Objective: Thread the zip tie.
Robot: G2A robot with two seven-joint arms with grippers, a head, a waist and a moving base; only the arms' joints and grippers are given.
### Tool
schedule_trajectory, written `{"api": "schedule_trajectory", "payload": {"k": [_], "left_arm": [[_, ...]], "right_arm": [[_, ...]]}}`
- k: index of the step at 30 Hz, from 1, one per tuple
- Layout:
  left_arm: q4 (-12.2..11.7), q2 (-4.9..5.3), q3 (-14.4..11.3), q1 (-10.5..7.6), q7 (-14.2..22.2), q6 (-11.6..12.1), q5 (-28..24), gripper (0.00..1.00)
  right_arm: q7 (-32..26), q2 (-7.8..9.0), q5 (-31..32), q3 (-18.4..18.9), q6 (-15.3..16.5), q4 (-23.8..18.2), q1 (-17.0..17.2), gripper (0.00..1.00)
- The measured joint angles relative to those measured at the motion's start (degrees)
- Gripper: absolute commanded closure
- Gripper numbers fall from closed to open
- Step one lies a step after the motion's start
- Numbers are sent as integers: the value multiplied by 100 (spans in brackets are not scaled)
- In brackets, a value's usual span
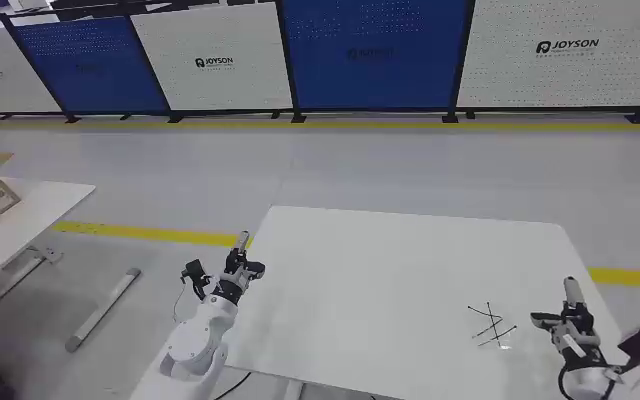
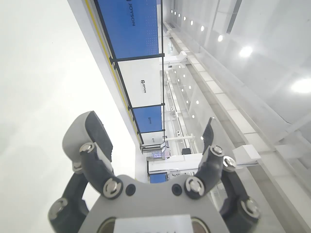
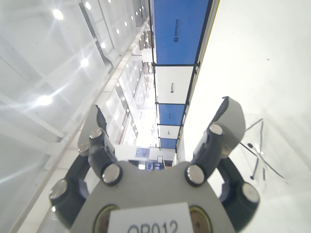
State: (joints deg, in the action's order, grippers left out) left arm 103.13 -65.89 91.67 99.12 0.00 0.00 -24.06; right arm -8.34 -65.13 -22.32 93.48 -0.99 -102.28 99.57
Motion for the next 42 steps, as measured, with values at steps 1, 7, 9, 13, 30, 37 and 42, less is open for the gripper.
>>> {"api": "schedule_trajectory", "payload": {"k": [1, 7, 9, 13, 30, 37, 42], "left_arm": [[0, 0, 0, 0, 0, 0, 0, 0], [0, 0, 0, 0, 0, 0, 0, 0], [0, 0, 0, 0, 0, 0, 0, 0], [0, 0, 0, 0, 0, 0, 0, 0], [0, 0, 0, 0, 0, 0, 0, 0], [0, 0, 0, 0, 0, 0, 0, 0], [0, 0, 0, 0, 0, 0, 0, 0]], "right_arm": [[-350, 20, -58, 95, -2, 22, 4, 0], [-2375, 181, 31, 781, -147, 150, 3, 0], [-2608, 194, 36, 844, -181, 175, -10, 0], [-2562, 192, 29, 835, -178, 172, -10, 0], [-4365, 392, 304, 1411, 175, 469, -419, 0], [-4664, 505, 1265, 1137, -305, 1091, -1049, 0], [-5261, 588, 2157, 698, -427, 1488, -1533, 0]]}}
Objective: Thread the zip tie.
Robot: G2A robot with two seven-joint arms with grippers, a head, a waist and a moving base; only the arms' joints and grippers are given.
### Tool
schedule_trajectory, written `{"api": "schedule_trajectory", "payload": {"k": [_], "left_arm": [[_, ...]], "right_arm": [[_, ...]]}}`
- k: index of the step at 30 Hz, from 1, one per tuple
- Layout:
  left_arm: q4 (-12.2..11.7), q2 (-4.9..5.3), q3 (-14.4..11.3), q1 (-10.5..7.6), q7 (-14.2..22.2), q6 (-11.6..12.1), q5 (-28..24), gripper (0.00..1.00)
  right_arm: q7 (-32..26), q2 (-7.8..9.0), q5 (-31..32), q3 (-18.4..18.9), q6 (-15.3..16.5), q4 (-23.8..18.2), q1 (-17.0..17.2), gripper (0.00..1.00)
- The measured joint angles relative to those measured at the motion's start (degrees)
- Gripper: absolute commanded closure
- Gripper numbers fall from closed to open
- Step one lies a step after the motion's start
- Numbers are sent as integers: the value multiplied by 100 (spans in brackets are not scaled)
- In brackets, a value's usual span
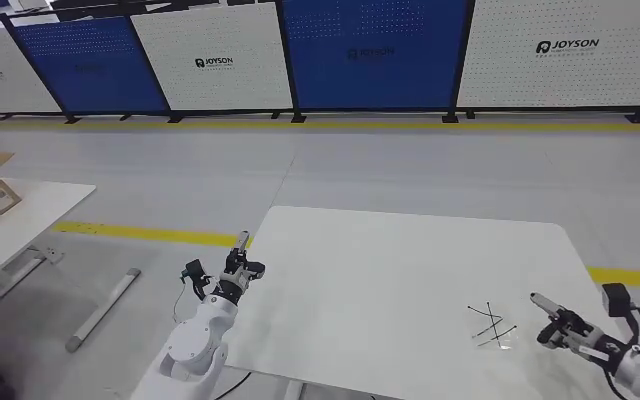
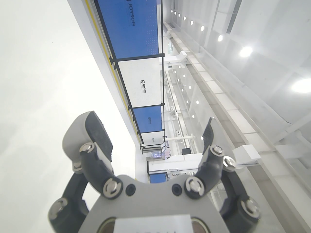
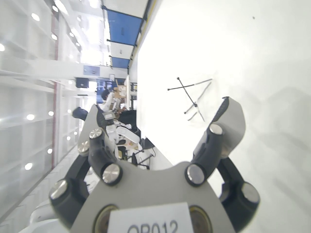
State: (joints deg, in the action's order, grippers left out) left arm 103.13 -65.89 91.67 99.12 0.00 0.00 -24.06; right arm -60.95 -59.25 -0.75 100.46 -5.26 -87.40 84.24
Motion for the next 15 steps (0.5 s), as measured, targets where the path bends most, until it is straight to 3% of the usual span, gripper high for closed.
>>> {"api": "schedule_trajectory", "payload": {"k": [15], "left_arm": [[0, 0, 0, 0, 0, 0, 0, 0]], "right_arm": [[-28, 9, 4, -6, 44, -42, 4, 0]]}}
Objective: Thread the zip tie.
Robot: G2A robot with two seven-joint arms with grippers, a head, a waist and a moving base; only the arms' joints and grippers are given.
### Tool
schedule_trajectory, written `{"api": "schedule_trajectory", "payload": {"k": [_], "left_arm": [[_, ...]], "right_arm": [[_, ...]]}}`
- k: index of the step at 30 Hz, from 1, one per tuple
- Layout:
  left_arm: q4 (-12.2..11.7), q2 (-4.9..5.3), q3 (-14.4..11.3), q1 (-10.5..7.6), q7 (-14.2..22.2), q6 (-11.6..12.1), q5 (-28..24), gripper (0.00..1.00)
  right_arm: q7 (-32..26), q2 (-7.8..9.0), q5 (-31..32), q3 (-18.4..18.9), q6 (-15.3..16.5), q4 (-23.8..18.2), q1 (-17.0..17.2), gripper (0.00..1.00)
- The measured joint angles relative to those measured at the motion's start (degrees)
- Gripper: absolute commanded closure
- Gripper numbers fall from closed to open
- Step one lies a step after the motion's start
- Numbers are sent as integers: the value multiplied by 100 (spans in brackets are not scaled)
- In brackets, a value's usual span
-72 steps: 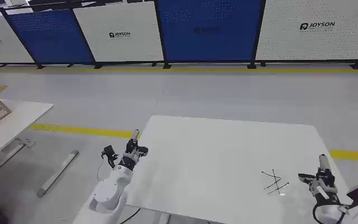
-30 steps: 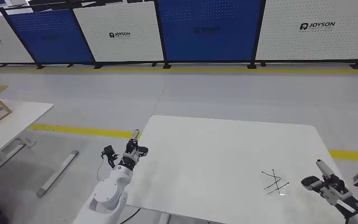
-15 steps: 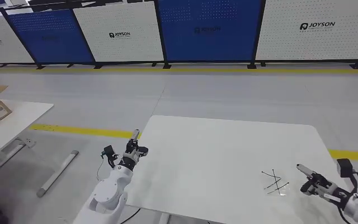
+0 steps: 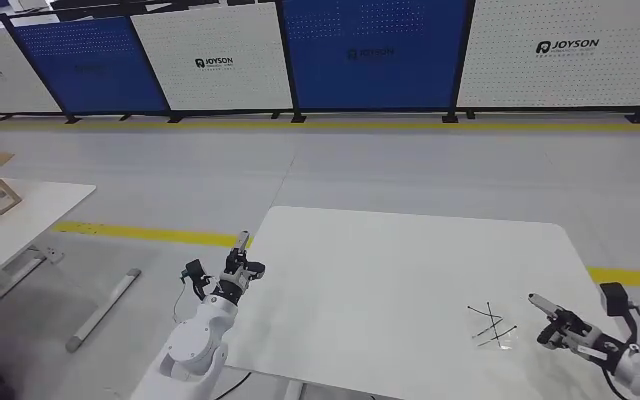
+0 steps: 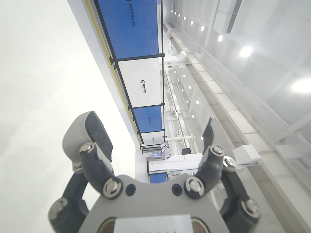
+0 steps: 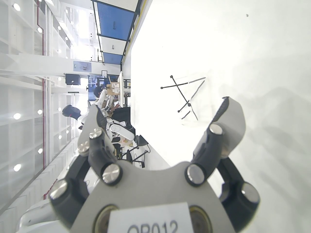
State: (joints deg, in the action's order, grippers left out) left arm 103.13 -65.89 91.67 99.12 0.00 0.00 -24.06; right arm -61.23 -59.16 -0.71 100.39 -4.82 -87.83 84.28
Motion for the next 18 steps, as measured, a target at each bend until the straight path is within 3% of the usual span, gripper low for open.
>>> {"api": "schedule_trajectory", "payload": {"k": [5, 9, 12, 15, 18], "left_arm": [[0, 0, 0, 0, 0, 0, 0, 0], [0, 0, 0, 0, 0, 0, 0, 0], [0, 0, 0, 0, 0, 0, 0, 0], [0, 0, 0, 0, 0, 0, 0, 0], [0, 0, 0, 0, 0, 0, 0, 0]], "right_arm": [[-771, 127, 481, 67, 652, 29, -243, 0], [-1301, 223, 925, 5, 669, 75, -529, 0], [-1797, 288, 1136, -151, 866, 190, -797, 0], [-1856, 360, 1339, -509, 960, 432, -1089, 0], [-1840, 366, 1285, -530, 873, 466, -1111, 0]]}}
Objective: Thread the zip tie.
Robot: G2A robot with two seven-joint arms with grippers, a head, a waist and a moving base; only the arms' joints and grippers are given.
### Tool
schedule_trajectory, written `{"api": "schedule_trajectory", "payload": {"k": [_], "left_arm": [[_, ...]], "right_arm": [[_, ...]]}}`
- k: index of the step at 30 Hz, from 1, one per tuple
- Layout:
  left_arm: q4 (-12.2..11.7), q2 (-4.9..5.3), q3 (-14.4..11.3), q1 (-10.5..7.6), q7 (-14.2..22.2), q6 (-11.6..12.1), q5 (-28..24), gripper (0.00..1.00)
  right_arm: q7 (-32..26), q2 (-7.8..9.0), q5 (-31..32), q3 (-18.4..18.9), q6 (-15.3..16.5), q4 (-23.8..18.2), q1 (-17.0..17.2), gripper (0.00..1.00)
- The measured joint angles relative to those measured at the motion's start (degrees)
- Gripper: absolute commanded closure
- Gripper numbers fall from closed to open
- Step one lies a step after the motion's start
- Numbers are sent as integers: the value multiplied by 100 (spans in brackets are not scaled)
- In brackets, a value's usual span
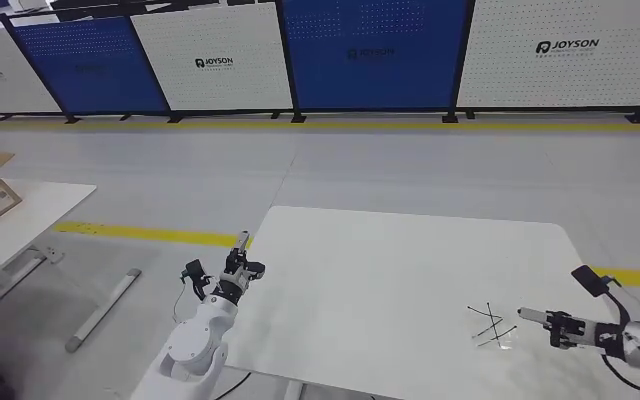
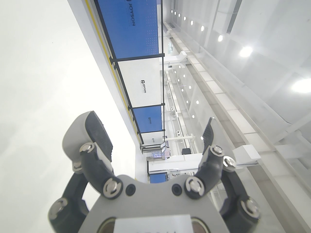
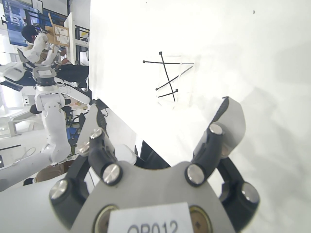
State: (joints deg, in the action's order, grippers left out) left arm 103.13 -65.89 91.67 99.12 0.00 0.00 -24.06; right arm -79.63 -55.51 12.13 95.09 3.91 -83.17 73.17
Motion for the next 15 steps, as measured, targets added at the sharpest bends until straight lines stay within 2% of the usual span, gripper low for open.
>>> {"api": "schedule_trajectory", "payload": {"k": [15], "left_arm": [[0, 0, 0, 0, 0, 0, 0, 0]], "right_arm": [[-1, 2, 17, -8, 30, -45, 7, 0]]}}
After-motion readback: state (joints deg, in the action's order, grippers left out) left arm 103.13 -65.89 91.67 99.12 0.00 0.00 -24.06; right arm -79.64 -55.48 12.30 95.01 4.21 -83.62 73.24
